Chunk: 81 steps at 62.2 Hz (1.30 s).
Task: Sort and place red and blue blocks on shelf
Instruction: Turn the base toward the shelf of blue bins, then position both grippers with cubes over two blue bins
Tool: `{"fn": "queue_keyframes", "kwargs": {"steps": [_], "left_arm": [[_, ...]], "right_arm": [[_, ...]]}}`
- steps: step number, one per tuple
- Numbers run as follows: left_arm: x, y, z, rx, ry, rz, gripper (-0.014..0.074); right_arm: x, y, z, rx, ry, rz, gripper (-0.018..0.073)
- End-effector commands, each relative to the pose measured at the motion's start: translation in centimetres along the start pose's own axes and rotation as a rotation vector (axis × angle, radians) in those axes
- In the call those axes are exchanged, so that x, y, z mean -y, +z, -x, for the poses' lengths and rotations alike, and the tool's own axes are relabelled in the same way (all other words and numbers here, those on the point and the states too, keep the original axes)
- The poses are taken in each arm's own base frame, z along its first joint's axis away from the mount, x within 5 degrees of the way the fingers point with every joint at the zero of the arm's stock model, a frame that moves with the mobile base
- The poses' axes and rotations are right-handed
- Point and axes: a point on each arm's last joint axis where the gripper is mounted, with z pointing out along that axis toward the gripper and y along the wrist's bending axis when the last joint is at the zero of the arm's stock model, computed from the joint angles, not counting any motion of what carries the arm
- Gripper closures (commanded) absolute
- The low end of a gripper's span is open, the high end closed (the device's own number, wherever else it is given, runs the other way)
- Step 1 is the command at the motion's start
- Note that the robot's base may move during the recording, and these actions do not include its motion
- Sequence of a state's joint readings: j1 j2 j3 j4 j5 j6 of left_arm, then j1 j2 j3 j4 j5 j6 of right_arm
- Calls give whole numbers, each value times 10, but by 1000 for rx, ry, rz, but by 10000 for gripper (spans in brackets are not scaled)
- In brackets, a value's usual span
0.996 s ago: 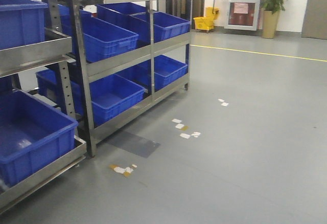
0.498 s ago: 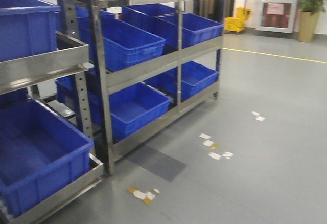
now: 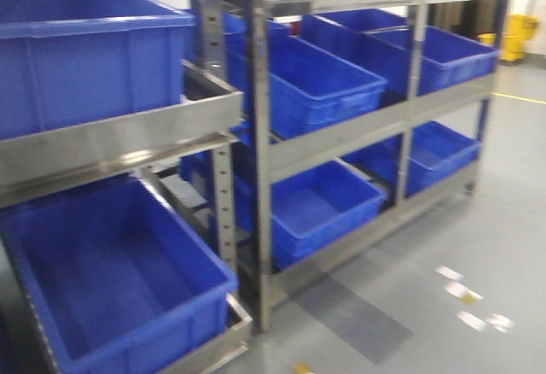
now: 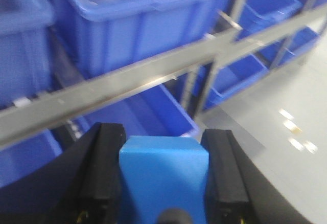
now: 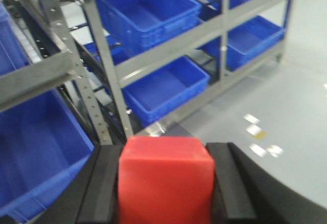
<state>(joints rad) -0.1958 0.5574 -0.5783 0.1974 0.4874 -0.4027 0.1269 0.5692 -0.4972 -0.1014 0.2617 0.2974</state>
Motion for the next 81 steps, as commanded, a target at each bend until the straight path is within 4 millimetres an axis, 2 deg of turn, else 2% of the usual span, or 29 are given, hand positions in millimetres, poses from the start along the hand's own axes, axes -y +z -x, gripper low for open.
{"fn": "queue_keyframes", "kwargs": {"steps": [1, 81], "left_arm": [[4, -4, 16, 107, -7, -36, 461], [4, -4, 16, 107, -7, -36, 461]], "right_arm": [[-3, -4, 18, 119, -16, 24, 503], [-3, -4, 18, 119, -16, 24, 503]]}}
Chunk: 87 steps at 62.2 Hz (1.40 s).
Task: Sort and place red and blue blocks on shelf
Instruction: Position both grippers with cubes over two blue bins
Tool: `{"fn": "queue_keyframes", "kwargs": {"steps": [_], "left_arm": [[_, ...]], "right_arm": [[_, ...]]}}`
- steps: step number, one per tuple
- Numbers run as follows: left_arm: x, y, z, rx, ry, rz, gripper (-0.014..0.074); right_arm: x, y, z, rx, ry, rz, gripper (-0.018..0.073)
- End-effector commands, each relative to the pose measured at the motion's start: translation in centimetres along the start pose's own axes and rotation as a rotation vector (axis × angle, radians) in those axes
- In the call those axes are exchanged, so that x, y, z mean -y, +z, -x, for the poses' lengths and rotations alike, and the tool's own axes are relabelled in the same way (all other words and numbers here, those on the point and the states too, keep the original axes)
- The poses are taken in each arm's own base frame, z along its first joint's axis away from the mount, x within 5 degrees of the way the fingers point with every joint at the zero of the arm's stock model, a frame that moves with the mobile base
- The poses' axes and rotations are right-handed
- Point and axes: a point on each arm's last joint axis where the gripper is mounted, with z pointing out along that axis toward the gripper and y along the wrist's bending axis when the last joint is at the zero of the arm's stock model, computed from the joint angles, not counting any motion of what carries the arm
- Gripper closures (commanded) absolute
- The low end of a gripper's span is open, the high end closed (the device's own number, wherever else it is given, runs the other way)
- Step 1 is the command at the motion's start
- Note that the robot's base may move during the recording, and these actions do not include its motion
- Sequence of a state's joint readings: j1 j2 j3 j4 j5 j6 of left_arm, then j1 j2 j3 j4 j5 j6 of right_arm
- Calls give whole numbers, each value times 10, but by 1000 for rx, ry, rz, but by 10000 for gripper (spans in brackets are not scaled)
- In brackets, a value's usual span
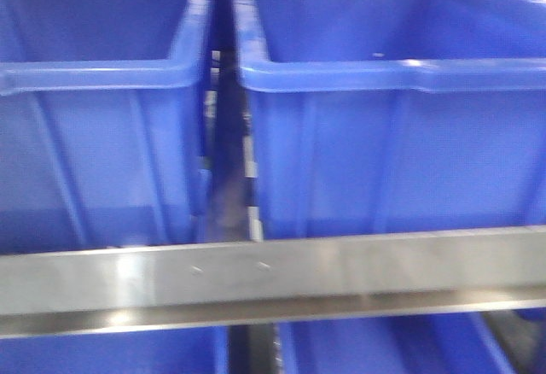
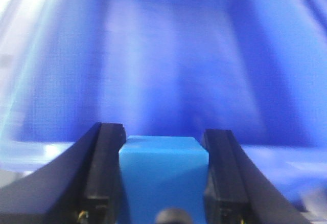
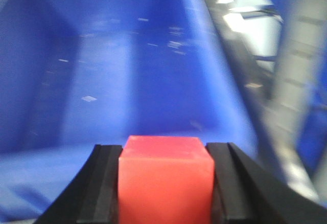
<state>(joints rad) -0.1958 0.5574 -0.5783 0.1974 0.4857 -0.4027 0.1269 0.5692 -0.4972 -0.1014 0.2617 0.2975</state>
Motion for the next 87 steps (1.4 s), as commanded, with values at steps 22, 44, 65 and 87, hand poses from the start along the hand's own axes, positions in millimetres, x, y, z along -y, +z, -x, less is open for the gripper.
{"fn": "queue_keyframes", "kwargs": {"steps": [22, 44, 65, 87], "left_arm": [[4, -4, 16, 105, -7, -35, 461], [4, -4, 16, 105, -7, -35, 461], [4, -4, 16, 105, -7, -35, 461], [4, -4, 16, 105, -7, -35, 461]], "right_arm": [[-3, -4, 18, 119, -16, 24, 503], [-3, -4, 18, 119, -16, 24, 503], [-3, -4, 18, 119, -16, 24, 503], [-3, -4, 18, 119, -16, 24, 503]]}}
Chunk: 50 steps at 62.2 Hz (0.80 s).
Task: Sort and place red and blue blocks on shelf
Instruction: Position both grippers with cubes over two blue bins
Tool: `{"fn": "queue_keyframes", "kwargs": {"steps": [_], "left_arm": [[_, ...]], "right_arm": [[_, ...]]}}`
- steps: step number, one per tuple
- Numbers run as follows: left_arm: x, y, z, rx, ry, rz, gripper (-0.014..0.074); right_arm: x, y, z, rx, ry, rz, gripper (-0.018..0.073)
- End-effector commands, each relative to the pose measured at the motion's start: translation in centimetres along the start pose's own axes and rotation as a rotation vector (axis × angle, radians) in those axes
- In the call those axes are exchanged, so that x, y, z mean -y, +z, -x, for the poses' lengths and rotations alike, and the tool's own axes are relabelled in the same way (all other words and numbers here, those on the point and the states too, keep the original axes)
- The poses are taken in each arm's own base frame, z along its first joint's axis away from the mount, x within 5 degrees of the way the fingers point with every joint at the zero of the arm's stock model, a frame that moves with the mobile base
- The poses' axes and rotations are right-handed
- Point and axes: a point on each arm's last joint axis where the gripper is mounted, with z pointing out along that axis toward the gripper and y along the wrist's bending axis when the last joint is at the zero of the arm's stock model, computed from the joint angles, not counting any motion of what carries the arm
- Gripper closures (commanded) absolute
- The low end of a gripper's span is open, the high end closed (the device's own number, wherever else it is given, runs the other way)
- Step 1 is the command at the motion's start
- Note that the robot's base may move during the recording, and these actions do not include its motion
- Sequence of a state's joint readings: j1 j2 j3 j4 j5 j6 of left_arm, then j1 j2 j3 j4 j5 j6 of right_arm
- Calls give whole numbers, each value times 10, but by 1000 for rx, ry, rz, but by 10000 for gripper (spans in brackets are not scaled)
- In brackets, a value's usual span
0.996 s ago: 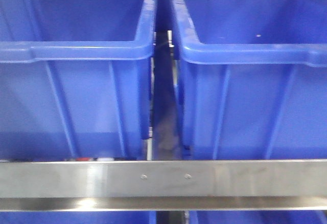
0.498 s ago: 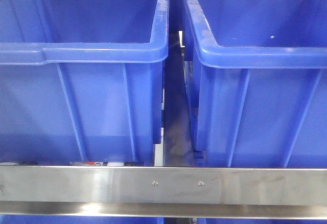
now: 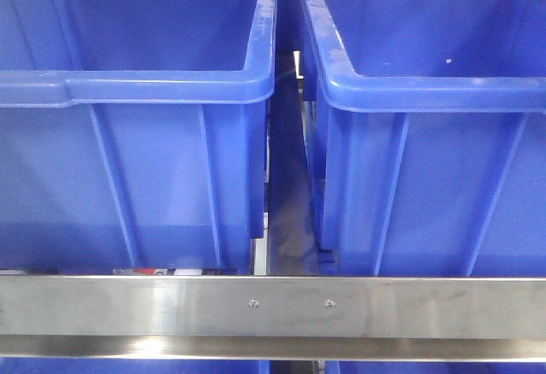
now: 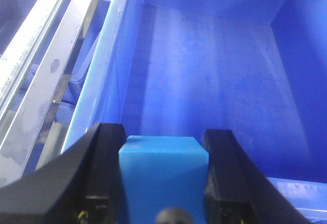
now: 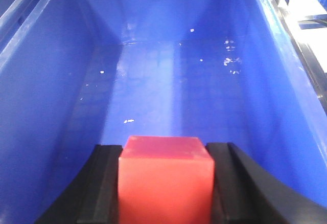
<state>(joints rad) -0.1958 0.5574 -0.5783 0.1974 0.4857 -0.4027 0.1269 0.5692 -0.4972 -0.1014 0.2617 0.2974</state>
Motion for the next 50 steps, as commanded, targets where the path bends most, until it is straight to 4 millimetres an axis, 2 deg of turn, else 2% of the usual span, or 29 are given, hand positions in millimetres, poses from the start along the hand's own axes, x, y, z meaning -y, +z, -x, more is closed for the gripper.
{"fn": "queue_keyframes", "kwargs": {"steps": [1, 50], "left_arm": [[4, -4, 16, 105, -7, -35, 462], [4, -4, 16, 105, -7, -35, 461]], "right_arm": [[-3, -4, 18, 119, -16, 24, 503], [-4, -4, 18, 127, -16, 26, 503]]}}
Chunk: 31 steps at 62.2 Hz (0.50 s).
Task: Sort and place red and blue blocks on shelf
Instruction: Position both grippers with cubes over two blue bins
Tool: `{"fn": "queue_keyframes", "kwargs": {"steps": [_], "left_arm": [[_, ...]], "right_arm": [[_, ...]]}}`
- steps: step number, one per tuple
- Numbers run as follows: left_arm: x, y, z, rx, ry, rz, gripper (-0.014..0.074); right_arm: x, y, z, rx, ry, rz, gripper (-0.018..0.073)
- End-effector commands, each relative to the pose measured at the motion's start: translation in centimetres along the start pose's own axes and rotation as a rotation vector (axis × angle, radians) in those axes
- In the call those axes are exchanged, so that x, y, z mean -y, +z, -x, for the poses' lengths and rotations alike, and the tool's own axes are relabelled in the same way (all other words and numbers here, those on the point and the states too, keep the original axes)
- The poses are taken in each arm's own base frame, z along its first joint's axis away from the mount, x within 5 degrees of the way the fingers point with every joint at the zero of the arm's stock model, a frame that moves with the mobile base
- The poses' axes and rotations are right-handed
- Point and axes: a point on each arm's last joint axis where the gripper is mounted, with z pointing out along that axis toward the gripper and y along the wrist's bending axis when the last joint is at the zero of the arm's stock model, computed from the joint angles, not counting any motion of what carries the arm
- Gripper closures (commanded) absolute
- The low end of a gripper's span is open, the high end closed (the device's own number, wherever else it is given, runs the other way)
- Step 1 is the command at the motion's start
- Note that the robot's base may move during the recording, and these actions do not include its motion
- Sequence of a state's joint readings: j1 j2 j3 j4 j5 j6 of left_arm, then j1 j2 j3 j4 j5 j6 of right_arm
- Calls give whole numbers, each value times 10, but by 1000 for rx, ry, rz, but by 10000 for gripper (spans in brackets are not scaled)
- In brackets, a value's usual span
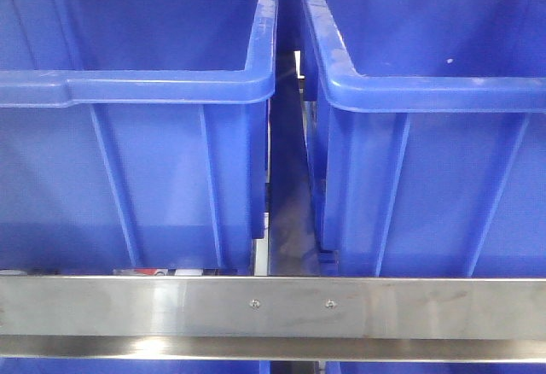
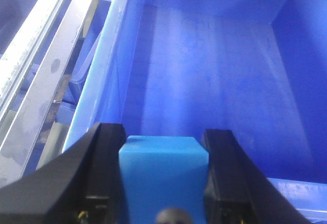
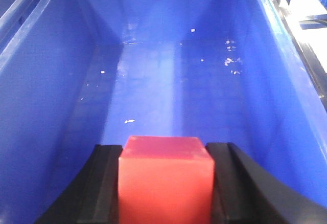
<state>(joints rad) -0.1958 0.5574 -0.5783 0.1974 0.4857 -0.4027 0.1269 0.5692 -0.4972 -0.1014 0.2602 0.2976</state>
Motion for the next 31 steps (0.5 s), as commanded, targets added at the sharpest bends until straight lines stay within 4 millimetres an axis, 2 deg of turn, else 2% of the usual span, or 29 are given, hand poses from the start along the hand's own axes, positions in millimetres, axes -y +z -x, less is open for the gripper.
{"fn": "queue_keyframes", "kwargs": {"steps": [1, 22, 31], "left_arm": [[4, -4, 16, 105, -7, -35, 461], [7, -5, 17, 122, -68, -73, 461], [10, -6, 23, 186, -77, -103, 461]], "right_arm": [[-4, -4, 18, 126, -17, 26, 503], [-4, -4, 19, 128, -17, 26, 503], [-6, -5, 26, 200, -17, 48, 503]]}}
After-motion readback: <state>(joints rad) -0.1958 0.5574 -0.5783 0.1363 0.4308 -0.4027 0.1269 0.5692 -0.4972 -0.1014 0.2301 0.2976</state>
